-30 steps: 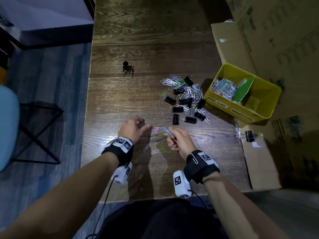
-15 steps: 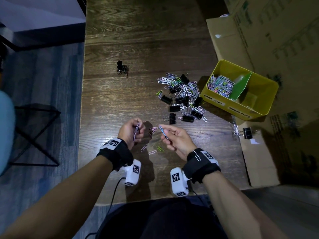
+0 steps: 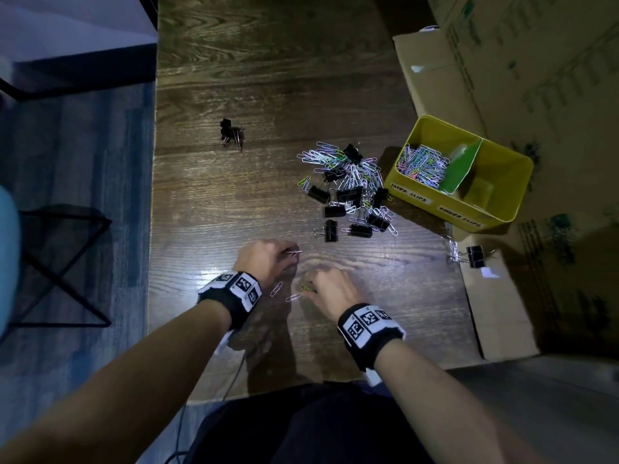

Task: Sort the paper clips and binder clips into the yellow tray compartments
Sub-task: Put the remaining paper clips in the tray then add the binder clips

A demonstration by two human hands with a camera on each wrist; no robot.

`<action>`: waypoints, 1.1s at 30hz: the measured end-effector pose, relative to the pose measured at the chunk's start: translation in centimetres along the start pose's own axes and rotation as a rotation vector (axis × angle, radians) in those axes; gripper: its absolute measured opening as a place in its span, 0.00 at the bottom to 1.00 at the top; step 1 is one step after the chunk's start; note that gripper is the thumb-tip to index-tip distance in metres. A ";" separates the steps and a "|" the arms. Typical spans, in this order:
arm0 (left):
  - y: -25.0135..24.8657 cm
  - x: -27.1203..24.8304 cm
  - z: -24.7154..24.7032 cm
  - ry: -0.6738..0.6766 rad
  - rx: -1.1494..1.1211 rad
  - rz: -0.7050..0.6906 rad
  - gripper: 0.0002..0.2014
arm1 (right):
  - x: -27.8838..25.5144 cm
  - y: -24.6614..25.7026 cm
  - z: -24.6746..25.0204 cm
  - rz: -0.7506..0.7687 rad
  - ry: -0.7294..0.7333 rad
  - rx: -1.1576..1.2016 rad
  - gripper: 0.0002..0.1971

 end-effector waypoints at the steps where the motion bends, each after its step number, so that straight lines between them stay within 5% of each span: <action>1: -0.2 -0.2 -0.1 0.009 0.040 -0.030 0.15 | -0.1 0.2 -0.3 0.022 -0.014 -0.048 0.06; 6: -0.5 -0.7 -1.0 0.113 0.190 -0.009 0.09 | -0.8 0.6 -1.0 0.056 -0.037 -0.106 0.08; 10: 0.0 -1.0 -0.2 0.046 -0.286 0.198 0.07 | -1.2 0.5 -0.9 0.051 -0.072 0.081 0.08; 13: 0.7 -1.6 0.6 0.025 -1.143 0.551 0.12 | -0.9 -0.3 -0.2 -0.095 -0.039 0.560 0.08; 15: 0.5 -2.6 1.4 0.072 -1.520 0.609 0.08 | -0.8 -0.5 0.1 -0.224 0.071 1.044 0.11; 18: 0.0 -3.8 2.2 0.127 -1.732 0.515 0.07 | -0.8 0.0 0.9 -0.248 0.214 1.661 0.00; 20: 0.1 -4.1 2.2 0.122 -1.745 0.510 0.10 | -0.7 0.4 1.2 -0.201 0.235 1.786 0.02; 27: 2.0 -4.8 1.2 0.016 -1.353 0.491 0.13 | -0.1 0.4 0.7 -0.245 0.055 1.515 0.09; 33: 2.1 -5.7 0.5 0.001 -1.053 0.487 0.13 | -0.1 0.8 0.3 0.135 0.093 0.188 0.14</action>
Point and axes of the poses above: each hand's wrist, its own x-axis towards the middle knuckle, its own z-axis out of the back of the hand, y = z × x, the point moved 2 cm from there along x, towards the middle knuckle, and after that the axes turned 12 degrees about -x, right-handed, at the moved point
